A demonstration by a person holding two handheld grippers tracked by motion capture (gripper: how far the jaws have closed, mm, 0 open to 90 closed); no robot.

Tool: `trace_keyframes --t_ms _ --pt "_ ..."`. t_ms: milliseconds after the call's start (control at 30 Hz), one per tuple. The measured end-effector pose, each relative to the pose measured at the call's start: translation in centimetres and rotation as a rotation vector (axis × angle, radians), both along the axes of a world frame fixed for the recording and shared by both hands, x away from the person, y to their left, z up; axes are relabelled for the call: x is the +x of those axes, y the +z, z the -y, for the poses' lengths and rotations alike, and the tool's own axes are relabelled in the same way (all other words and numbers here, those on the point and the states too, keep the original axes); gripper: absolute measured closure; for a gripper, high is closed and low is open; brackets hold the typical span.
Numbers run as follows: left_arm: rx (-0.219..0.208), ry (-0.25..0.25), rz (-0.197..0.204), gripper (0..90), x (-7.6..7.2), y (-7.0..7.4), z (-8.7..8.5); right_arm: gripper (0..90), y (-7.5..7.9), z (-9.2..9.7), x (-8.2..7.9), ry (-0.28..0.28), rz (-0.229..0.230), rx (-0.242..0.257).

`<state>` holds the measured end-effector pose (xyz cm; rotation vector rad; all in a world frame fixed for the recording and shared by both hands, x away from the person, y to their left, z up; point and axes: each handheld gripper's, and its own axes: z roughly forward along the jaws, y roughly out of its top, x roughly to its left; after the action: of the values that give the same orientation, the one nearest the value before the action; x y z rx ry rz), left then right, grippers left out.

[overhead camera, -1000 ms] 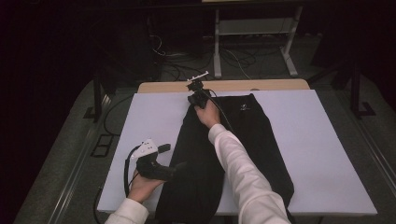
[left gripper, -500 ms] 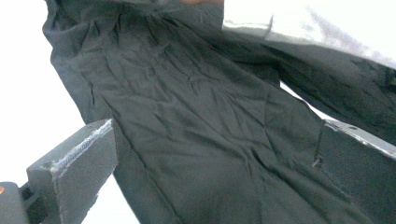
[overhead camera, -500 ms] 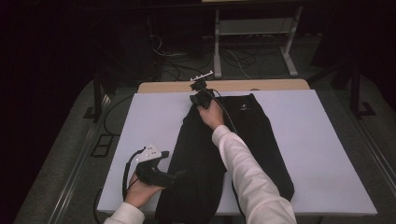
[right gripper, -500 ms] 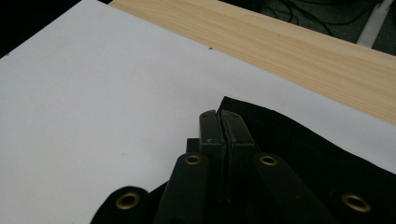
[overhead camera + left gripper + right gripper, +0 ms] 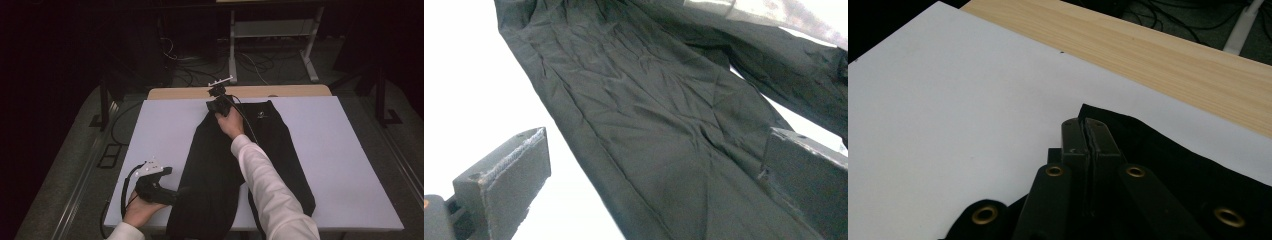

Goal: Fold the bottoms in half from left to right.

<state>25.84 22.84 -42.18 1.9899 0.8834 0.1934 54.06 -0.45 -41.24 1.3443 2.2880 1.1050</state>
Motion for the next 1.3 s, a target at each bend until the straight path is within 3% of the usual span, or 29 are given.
trace_keyframes --t_ms 400,633,900,1067,1300 --pt "0.041 -0.028 -0.05 0.0 -1.5 -0.5 -0.5 87.2 0.1 0.5 0.1 -0.008 -0.005 0.009" --pt "0.042 -0.057 -0.087 0.0 -2.3 -0.8 -0.7 87.2 0.2 0.6 -0.2 -0.011 -0.005 0.006" --pt "0.099 -0.093 -0.13 0.0 -2.8 -0.9 -0.8 87.2 0.5 0.5 -0.4 -0.011 0.004 0.001" --pt "0.123 -0.122 -0.108 0.8 -3.4 -0.9 -0.8 87.1 0.7 0.2 -0.6 -0.009 0.012 -0.012" --pt "0.149 -0.166 -0.153 2.2 -3.9 -1.5 -1.1 87.2 0.8 0.3 -0.6 -0.018 0.011 -0.003"
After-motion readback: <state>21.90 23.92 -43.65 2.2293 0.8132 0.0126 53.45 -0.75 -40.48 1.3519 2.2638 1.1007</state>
